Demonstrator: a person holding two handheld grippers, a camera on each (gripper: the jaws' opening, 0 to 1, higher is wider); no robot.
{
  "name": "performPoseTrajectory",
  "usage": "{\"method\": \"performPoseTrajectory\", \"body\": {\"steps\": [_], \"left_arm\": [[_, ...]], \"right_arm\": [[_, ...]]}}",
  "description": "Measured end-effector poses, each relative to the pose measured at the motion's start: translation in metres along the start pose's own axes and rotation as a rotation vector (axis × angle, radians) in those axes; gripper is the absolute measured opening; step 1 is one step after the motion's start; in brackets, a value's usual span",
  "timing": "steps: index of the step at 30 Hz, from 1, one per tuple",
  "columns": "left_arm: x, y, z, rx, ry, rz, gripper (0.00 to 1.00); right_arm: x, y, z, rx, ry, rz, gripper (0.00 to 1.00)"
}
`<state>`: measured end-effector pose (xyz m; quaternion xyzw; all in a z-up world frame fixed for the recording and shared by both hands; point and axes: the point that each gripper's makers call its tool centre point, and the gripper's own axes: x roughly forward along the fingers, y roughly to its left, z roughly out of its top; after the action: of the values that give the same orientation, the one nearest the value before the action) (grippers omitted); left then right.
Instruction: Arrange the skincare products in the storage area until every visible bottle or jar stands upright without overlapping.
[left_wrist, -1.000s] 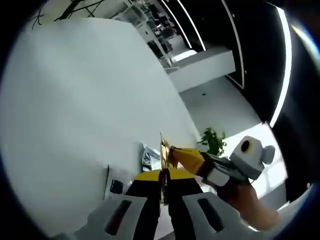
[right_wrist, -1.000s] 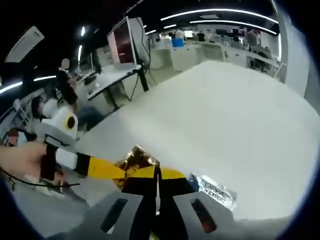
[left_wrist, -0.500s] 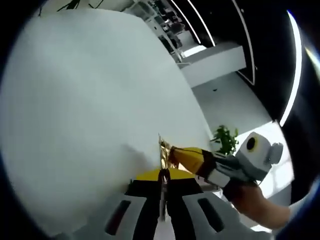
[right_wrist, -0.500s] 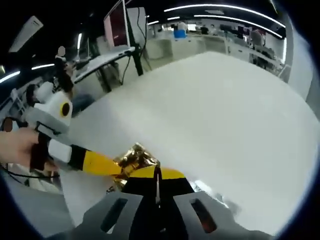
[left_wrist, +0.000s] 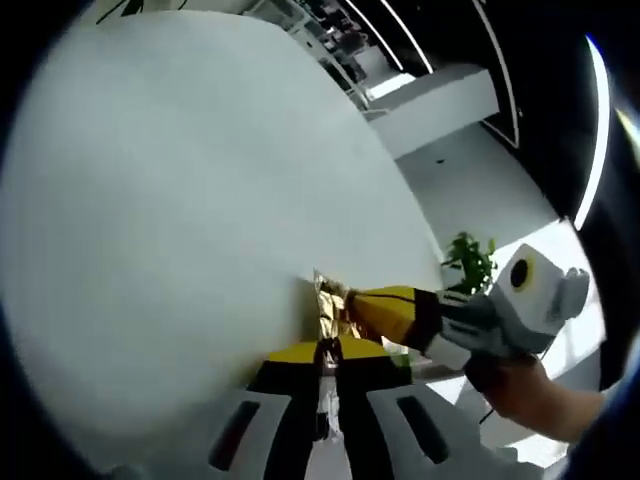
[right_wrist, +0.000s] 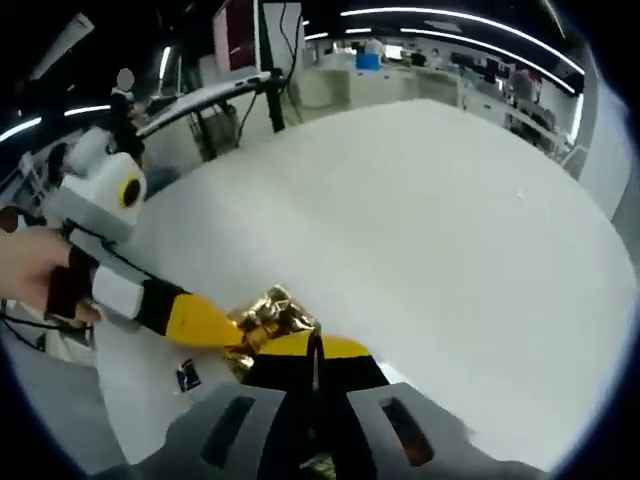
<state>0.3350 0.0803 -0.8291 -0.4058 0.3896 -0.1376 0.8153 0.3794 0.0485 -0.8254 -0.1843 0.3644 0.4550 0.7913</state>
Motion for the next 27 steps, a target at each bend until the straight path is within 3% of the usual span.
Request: {"method": "performPoseTrajectory", "body": {"steps": [7, 11, 18, 22, 27], "left_arm": [[-0.005, 0.005, 0.004, 0.100, 0.008, 0.051, 0.00], [-0.013, 0.006, 0.011, 0.187, 0.000, 0.086, 0.00], [-0.011, 0.000, 0.025, 0.347, -0.039, 0.045, 0.00], [-0.005, -0.009, 0.022, 0.534, -0.007, 0.031, 0.00], [0.008, -0.017, 0.009, 0.904, 0.063, 0.053, 0.00]], "right_arm": [[0.001, -0.006, -0.006, -0.064, 0.031, -0.041, 0.01], [0.003, -0.007, -0.006, -0.027, 0.029, -0.048, 0.01], [0.005, -0.006, -0.005, 0.091, 0.006, -0.074, 0.01], [0.005, -0.005, -0.005, 0.109, 0.002, -0.082, 0.01], [0.005, -0.004, -0.004, 0.154, -0.008, -0.090, 0.01]]}}
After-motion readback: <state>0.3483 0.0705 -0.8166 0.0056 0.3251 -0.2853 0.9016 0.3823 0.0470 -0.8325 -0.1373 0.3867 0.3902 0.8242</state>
